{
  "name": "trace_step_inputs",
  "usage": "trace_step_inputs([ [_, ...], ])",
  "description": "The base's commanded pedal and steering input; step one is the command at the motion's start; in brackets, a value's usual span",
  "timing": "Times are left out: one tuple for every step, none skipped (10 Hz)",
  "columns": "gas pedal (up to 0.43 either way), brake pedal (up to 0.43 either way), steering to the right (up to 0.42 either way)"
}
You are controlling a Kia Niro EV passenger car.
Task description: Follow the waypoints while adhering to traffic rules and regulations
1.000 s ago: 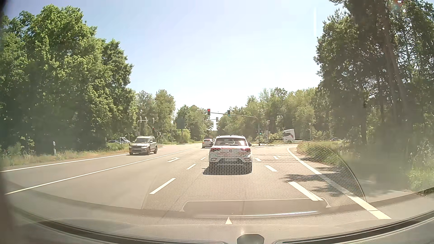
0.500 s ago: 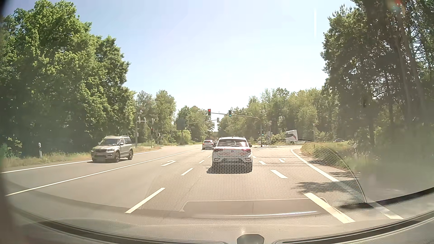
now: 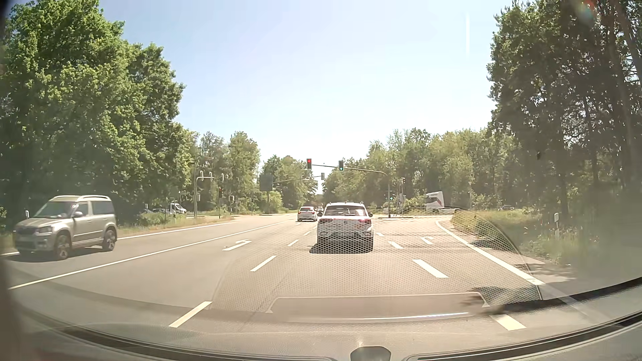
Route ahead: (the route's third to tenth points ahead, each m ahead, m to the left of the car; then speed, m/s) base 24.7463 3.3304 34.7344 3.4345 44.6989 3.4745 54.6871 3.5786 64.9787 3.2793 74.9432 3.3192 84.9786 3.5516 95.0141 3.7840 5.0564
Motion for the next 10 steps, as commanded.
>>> trace_step_inputs([
  [0.339, 0.030, 0.000],
  [0.339, 0.030, 0.000],
  [0.339, 0.030, -0.001],
  [0.339, 0.030, -0.001],
  [0.339, 0.030, -0.001],
  [0.339, 0.030, -0.001],
  [0.339, 0.030, -0.001],
  [0.339, 0.030, -0.001],
  [0.339, 0.030, -0.001],
  [0.339, 0.030, -0.001],
])
